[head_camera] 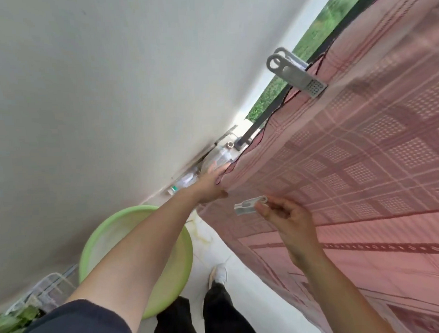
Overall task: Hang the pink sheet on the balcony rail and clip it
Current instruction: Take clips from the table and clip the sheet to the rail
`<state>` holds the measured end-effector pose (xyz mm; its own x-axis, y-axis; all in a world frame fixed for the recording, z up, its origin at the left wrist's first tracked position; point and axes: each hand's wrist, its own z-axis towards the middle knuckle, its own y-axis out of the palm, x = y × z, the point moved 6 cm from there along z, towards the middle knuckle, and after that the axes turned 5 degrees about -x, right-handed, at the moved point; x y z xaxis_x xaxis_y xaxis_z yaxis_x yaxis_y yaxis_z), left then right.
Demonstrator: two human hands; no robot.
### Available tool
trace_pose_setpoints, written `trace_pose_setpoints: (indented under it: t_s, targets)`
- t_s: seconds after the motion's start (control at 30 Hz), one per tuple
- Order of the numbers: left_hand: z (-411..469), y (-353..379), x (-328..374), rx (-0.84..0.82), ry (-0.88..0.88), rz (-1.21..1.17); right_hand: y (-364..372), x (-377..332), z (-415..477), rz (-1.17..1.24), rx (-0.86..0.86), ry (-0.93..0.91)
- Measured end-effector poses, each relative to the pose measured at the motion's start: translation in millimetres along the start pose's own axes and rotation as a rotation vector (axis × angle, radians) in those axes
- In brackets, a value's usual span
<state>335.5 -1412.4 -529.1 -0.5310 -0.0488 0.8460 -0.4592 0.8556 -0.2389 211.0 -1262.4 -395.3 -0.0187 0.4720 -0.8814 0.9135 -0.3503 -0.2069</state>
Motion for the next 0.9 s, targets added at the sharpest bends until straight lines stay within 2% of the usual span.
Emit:
trace_pose_setpoints:
  t_s: [0.1, 0.2, 0.3, 0.37, 0.5, 0.63, 0.77, 0.9]
  targets:
    - [14, -2, -7, 0.044, 0.092, -0.109, 3, 6, 2, -0.017, -0.005, 0.036]
    - [13, -14, -11, 0.11, 0.023, -0.192, 7, 6, 5, -0.047, -0.019, 0.049]
    - [15, -28, -20, 0.222, -0.052, -0.134, 7, 1, 8, -0.1, -0.029, 0.051]
    - [15, -31, -21, 0.246, -0.038, -0.123, 8, -5, 9, -0.149, -0.042, 0.04]
    - [16, -25, -31, 0.24, -0.035, -0.278, 20, -27, 13, -0.329, -0.101, -0.045]
    - [18, -12, -37, 0.139, 0.04, -0.384, 45, -66, 13, -0.567, -0.179, -0.188]
    - [17, -14, -52, 0.176, 0.025, -0.306, 93, -109, 29, -0.759, -0.281, -0.359]
    - [23, -5, -73, 0.112, -0.008, -0.234, 136, -129, 71, -0.951, -0.283, -0.383]
